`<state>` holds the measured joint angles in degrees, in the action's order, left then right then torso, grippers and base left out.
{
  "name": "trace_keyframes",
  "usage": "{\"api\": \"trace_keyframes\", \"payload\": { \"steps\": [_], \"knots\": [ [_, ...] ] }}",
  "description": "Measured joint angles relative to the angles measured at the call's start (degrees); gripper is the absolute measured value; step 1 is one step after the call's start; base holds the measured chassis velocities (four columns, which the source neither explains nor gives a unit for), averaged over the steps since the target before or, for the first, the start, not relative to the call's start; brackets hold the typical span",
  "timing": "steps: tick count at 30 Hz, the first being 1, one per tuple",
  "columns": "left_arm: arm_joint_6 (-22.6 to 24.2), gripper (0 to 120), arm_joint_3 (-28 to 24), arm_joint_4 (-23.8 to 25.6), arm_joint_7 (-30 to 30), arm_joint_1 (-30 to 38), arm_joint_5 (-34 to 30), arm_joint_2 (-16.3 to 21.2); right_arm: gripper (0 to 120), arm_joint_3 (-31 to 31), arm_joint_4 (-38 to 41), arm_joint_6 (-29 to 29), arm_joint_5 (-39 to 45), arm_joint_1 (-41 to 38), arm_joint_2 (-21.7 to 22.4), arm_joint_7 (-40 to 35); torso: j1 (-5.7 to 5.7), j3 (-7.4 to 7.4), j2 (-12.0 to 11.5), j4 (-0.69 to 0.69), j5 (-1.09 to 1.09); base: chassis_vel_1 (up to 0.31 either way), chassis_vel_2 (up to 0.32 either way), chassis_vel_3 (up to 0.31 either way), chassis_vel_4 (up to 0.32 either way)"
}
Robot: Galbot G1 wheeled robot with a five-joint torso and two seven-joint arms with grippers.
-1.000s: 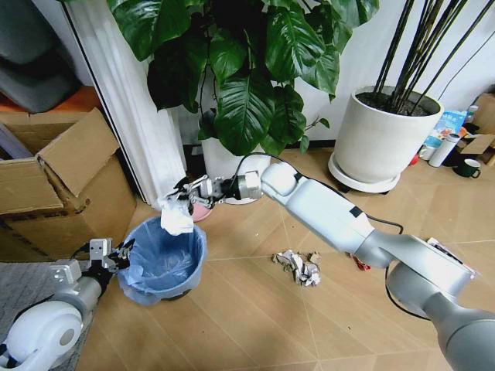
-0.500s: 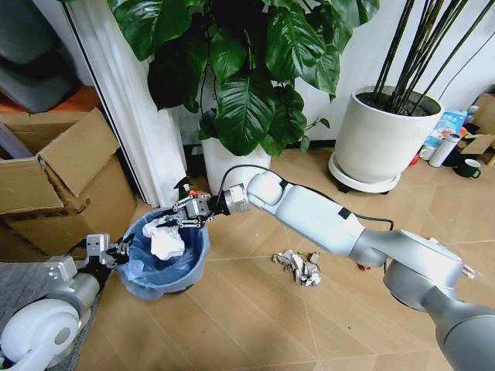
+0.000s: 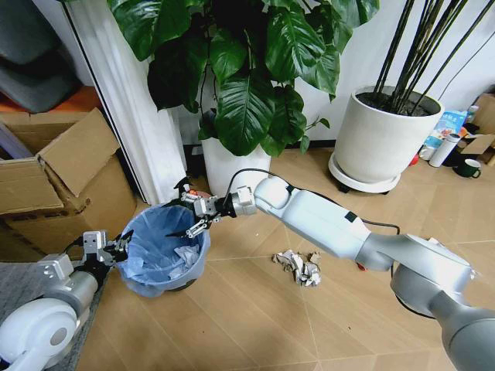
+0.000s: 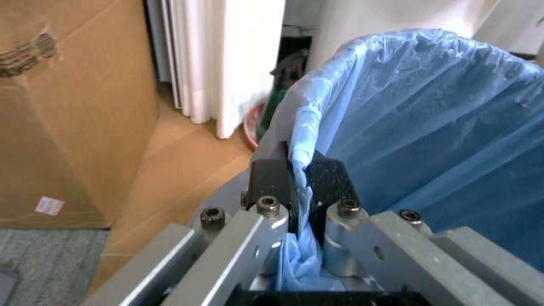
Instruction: Pick up the trash bin and place the garbage on the floor into it.
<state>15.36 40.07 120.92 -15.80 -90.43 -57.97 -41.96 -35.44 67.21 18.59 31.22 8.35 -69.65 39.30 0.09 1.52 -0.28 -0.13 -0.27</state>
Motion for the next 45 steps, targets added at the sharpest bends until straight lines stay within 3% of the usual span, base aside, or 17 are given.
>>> {"api": "trace_keyframes", "payload": {
  "steps": [1,4,5,8,10,12,15,16,19,27,36,45],
  "knots": [
    [0.0,0,0.1,-0.2,0.0,0.0,0.1,-0.2,97,1.8,0.6,-2.2,1.7,2.9,2.4,-7.3,0.0,0.0,0.0,0.02,0.01,0.0,0.0,0.0,0.0],
    [0.0,0,0.2,-0.2,0.0,0.1,0.2,-0.3,99,3.9,1.9,-4.4,3.1,6.2,5.1,-14.0,0.0,0.0,0.0,0.0,0.01,0.0,0.0,0.0,0.0],
    [0.0,0,0.3,-0.2,-0.1,0.2,0.3,-0.3,100,7.2,4.1,-7.0,4.0,11.4,7.7,-19.6,0.0,0.0,0.0,-0.05,0.0,0.0,0.0,0.0,0.0],
    [0.0,0,0.3,0.4,-0.3,0.0,0.3,0.1,100,13.1,6.9,-10.1,3.9,19.8,10.8,-26.1,0.0,0.0,0.0,-0.08,0.03,0.0,0.0,0.0,0.0],
    [0.0,0,0.3,0.6,-0.3,-0.1,0.3,0.3,100,14.8,7.5,-10.7,3.7,21.7,11.3,-27.4,0.0,0.0,0.0,-0.07,0.03,0.0,0.0,0.0,0.0],
    [0.0,0,0.3,1.5,-0.6,-0.5,0.3,0.6,100,21.1,9.5,-13.4,3.7,28.4,12.8,-33.2,0.0,-0.01,0.0,-0.02,0.01,0.0,0.0,0.0,0.0],
    [0.0,0,0.4,2.0,-0.8,-0.7,0.3,0.5,100,24.2,10.5,-14.8,3.7,32.1,13.3,-36.3,0.0,-0.01,0.0,-0.01,0.01,0.0,0.0,0.0,0.0],
    [0.1,0,0.4,2.4,-1.0,-0.8,0.3,0.3,100,27.8,11.1,-16.2,4.0,36.6,13.3,-40.2,0.0,-0.01,0.0,0.02,0.01,0.0,0.0,0.0,0.0],
    [0.3,0,0.2,2.7,-1.2,-1.1,0.3,0.3,100,33.7,11.5,-19.4,8.3,44.0,12.0,-46.6,0.0,-0.01,0.0,-0.03,0.02,0.0,0.0,0.0,0.0],
    [0.4,0,0.4,2.8,-1.6,-1.0,-0.1,1.1,100,39.3,11.2,-24.2,16.1,50.4,8.4,-53.4,-0.01,-0.01,0.0,0.0,0.0,0.0,0.0,0.0,0.0],
    [0.4,0,0.4,2.5,-1.7,-1.2,-0.1,1.0,100,38.6,9.3,-29.3,21.0,50.3,7.8,-55.7,0.0,0.0,0.0,-0.02,0.0,0.0,0.0,0.0,0.0],
    [0.4,0,0.7,2.4,-1.9,-1.1,-0.2,1.1,100,35.9,4.6,-30.3,20.3,47.8,5.0,-55.9,0.0,0.0,0.0,-0.01,0.01,0.0,0.0,0.0,0.0]
  ]
}}
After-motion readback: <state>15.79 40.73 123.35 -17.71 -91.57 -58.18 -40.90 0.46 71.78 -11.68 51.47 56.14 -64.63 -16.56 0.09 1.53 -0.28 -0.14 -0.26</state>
